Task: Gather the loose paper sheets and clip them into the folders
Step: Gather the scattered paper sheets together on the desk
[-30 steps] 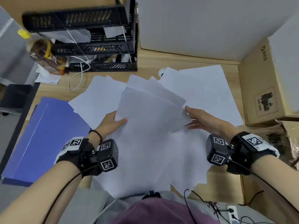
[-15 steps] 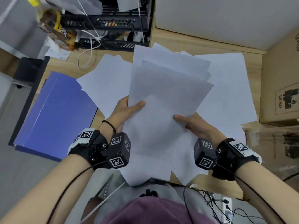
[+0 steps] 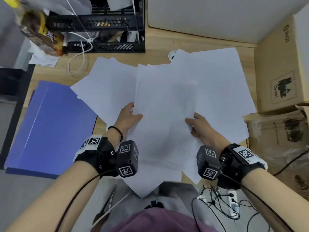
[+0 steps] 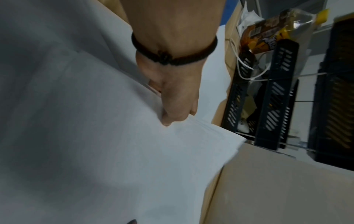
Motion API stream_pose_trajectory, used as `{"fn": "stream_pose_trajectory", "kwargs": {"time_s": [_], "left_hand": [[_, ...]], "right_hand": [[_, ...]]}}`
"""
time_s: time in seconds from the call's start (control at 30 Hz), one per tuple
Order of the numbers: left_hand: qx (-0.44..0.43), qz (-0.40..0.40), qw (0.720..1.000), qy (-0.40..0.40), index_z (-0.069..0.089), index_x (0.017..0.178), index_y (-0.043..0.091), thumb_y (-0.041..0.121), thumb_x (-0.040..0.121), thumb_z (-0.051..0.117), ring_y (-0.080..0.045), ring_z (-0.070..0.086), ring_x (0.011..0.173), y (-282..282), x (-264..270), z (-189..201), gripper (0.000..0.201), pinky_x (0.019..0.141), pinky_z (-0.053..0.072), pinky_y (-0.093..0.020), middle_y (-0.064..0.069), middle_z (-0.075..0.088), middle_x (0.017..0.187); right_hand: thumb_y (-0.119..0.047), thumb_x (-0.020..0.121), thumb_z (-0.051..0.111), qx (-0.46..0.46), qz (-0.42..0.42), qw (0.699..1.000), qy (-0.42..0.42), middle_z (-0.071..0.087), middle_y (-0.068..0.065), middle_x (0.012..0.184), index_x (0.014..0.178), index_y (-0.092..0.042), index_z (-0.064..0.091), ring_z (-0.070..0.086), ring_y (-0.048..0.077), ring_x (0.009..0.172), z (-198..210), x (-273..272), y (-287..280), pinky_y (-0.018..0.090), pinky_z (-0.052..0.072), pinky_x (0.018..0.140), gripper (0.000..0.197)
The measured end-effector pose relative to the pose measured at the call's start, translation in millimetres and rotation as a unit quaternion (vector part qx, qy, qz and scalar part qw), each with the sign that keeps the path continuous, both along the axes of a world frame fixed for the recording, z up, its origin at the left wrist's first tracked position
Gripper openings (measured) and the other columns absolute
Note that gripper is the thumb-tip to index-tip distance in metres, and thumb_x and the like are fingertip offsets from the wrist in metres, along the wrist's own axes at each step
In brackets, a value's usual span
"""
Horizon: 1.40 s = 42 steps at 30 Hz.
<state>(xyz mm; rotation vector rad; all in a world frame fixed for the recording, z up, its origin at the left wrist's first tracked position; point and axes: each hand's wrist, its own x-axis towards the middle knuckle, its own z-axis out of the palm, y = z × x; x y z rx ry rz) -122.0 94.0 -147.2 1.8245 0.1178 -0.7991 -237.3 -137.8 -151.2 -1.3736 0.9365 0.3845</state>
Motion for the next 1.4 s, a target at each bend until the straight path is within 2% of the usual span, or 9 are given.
{"fn": "stream_pose_trajectory", "kwargs": {"time_s": [0.17, 0.33, 0.43, 0.63, 0.77, 0.87, 1.07, 1.3, 1.4], "left_hand": [[-0.089, 0.019, 0.993, -0.074, 0.06, 0.102, 0.026, 0.002, 0.088, 0.056, -0.013, 0.064, 0.082, -3, 40, 58, 0.028, 0.064, 0.053, -0.017, 0.008, 0.067, 0.094], [-0.227, 0.072, 0.96, -0.144, 0.053, 0.114, 0.021, -0.002, 0.09, 0.055, -0.004, 0.065, 0.09, 7, 64, 117, 0.033, 0.078, 0.052, -0.018, 0.005, 0.065, 0.105], [-0.28, 0.08, 0.945, -0.147, 0.052, 0.118, 0.019, -0.001, 0.091, 0.056, -0.009, 0.066, 0.1, 23, 56, 125, 0.034, 0.082, 0.053, -0.021, 0.0, 0.065, 0.114], [-0.199, -0.001, 0.97, -0.139, 0.058, 0.118, 0.014, 0.008, 0.093, 0.058, -0.004, 0.067, 0.092, 46, 22, 101, 0.026, 0.078, 0.052, -0.019, 0.002, 0.067, 0.109], [-0.17, 0.061, 0.974, -0.134, 0.061, 0.097, 0.016, 0.006, 0.092, 0.057, -0.019, 0.064, 0.091, 48, 25, 92, 0.013, 0.077, 0.053, -0.029, 0.0, 0.067, 0.096], [-0.201, 0.126, 0.967, -0.096, 0.062, 0.108, 0.006, 0.012, 0.086, 0.064, -0.028, 0.066, 0.1, 48, 49, 91, 0.023, 0.09, 0.053, -0.044, -0.012, 0.068, 0.108], [-0.222, 0.178, 0.953, -0.107, 0.059, 0.09, 0.013, 0.004, 0.09, 0.058, -0.027, 0.064, 0.1, 39, 81, 107, 0.009, 0.091, 0.052, -0.038, -0.006, 0.065, 0.096], [-0.143, 0.182, 0.961, -0.152, 0.051, 0.108, -0.02, -0.009, 0.079, 0.05, -0.022, 0.054, 0.076, 59, 90, 94, 0.031, 0.054, 0.045, -0.015, 0.002, 0.061, 0.073], [-0.049, 0.127, 0.981, -0.136, 0.046, 0.12, -0.022, -0.01, 0.084, 0.044, -0.036, 0.054, 0.083, 73, 91, 76, 0.038, 0.058, 0.042, -0.018, -0.026, 0.061, 0.087]], "right_hand": [[-0.012, 0.086, 0.052, -0.112, -0.042, 0.987, -0.107, 0.054, 0.006, 0.08, 0.085, -0.019, 0.055, 0.048, 0.02, 0.072, 64, 34, 13, 0.031, 0.037, 0.067, 0.007], [-0.016, 0.092, 0.062, -0.115, -0.016, 0.968, -0.221, 0.073, -0.004, 0.107, 0.115, -0.019, 0.064, 0.07, 0.01, 0.091, 107, 46, 23, 0.02, 0.053, 0.072, 0.024], [-0.01, 0.09, 0.061, -0.138, 0.007, 0.967, -0.212, 0.072, -0.001, 0.114, 0.118, -0.016, 0.066, 0.068, 0.018, 0.105, 104, 28, 36, 0.031, 0.054, 0.09, 0.028], [-0.01, 0.093, 0.054, -0.207, -0.017, 0.959, -0.192, 0.068, 0.001, 0.088, 0.087, -0.014, 0.066, 0.059, 0.015, 0.082, 98, -3, 64, 0.026, 0.044, 0.068, 0.015], [-0.013, 0.093, 0.057, -0.194, 0.056, 0.963, -0.178, 0.074, 0.001, 0.09, 0.103, -0.017, 0.07, 0.065, 0.005, 0.079, 110, -17, 62, 0.013, 0.046, 0.067, 0.016], [-0.016, 0.09, 0.061, -0.194, 0.093, 0.968, -0.131, 0.075, 0.004, 0.1, 0.107, -0.02, 0.07, 0.068, 0.014, 0.088, 109, -29, 51, 0.022, 0.051, 0.075, 0.019], [-0.011, 0.092, 0.058, -0.191, 0.043, 0.972, -0.132, 0.072, 0.008, 0.09, 0.097, -0.013, 0.072, 0.065, 0.018, 0.076, 118, -41, 44, 0.026, 0.05, 0.063, 0.015], [0.002, 0.091, 0.043, -0.251, -0.235, 0.931, -0.122, 0.063, 0.012, 0.085, 0.105, -0.009, 0.067, 0.057, 0.022, 0.061, 122, -40, 15, 0.023, 0.052, 0.048, 0.03], [0.003, 0.093, 0.039, -0.235, -0.341, 0.896, -0.157, 0.054, 0.012, 0.116, 0.131, -0.006, 0.054, 0.062, 0.018, 0.052, 129, -30, 2, 0.018, 0.049, 0.04, 0.041]]}}
